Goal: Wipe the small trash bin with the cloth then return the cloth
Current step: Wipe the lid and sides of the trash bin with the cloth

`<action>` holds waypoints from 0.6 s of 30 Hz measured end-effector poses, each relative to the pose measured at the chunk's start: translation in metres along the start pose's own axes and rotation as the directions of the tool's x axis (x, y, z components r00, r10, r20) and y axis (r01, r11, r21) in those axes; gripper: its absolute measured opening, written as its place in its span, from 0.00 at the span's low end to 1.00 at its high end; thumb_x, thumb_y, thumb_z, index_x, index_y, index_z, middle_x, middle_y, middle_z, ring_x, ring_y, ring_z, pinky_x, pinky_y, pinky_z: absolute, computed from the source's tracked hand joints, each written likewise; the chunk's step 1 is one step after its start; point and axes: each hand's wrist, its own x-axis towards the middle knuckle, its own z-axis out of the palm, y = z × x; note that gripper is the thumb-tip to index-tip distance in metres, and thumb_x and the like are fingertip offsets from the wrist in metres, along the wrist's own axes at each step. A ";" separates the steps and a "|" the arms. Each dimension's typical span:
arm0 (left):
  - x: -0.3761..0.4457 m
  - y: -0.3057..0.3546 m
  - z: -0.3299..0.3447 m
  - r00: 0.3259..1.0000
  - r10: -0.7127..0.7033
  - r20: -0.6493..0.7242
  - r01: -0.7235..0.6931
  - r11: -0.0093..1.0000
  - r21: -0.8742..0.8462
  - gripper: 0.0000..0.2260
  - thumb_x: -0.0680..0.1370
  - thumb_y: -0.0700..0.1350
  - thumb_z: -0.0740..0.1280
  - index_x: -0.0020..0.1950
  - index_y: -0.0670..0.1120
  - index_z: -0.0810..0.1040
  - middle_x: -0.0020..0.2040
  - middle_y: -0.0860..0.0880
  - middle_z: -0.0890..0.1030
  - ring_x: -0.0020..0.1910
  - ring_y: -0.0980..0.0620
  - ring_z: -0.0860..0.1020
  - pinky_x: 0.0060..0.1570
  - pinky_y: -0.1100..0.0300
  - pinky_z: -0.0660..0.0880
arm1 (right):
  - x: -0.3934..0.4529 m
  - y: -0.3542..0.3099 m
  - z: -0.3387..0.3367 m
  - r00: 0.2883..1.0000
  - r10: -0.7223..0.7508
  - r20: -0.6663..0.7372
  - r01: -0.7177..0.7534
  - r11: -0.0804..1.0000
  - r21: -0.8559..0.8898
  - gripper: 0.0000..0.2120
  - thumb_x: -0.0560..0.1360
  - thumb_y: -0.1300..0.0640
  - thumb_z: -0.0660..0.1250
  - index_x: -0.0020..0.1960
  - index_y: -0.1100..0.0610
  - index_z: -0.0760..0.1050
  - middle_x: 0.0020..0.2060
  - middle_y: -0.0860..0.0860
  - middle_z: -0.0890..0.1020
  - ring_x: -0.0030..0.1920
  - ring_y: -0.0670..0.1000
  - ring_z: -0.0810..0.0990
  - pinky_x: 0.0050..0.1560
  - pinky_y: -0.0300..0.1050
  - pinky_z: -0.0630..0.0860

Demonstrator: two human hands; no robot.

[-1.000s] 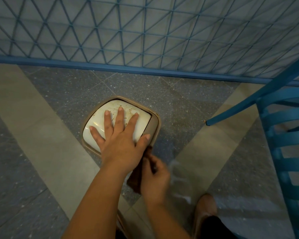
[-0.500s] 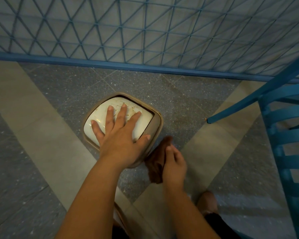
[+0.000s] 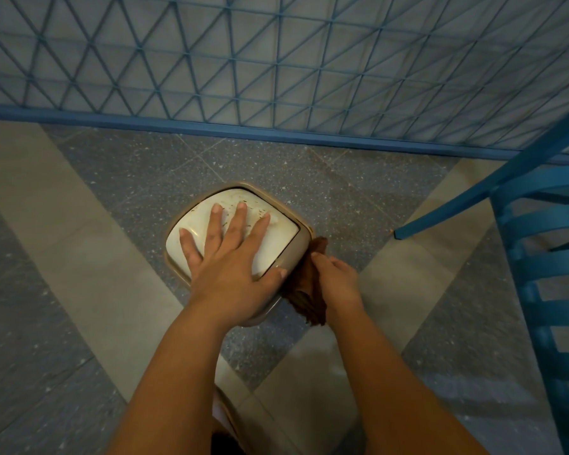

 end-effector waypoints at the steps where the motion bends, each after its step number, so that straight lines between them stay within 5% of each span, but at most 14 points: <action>1: -0.001 -0.001 0.000 1.000 0.002 -0.004 -0.002 1.000 0.006 0.35 0.75 0.67 0.56 0.76 0.63 0.41 0.77 0.56 0.34 0.73 0.50 0.27 0.67 0.38 0.28 | -0.002 0.000 -0.002 1.000 0.028 -0.001 -0.028 0.999 -0.035 0.08 0.76 0.55 0.65 0.47 0.58 0.81 0.45 0.58 0.84 0.47 0.58 0.82 0.53 0.55 0.80; 9: -0.005 -0.004 -0.003 0.998 0.047 -0.031 -0.048 0.998 -0.030 0.41 0.72 0.67 0.55 0.76 0.59 0.36 0.77 0.55 0.33 0.73 0.53 0.27 0.67 0.40 0.27 | -0.007 0.017 -0.001 0.993 0.068 0.101 -0.073 0.997 0.038 0.17 0.72 0.45 0.70 0.56 0.54 0.79 0.51 0.55 0.83 0.51 0.57 0.82 0.58 0.57 0.77; 18: -0.004 -0.003 -0.010 0.997 -0.069 -0.030 0.068 0.997 -0.049 0.48 0.65 0.67 0.65 0.77 0.59 0.39 0.74 0.52 0.27 0.71 0.50 0.24 0.67 0.42 0.26 | -0.028 0.039 0.010 0.988 0.119 0.098 -0.122 0.992 0.030 0.14 0.76 0.52 0.65 0.58 0.57 0.77 0.52 0.58 0.82 0.51 0.57 0.81 0.56 0.54 0.78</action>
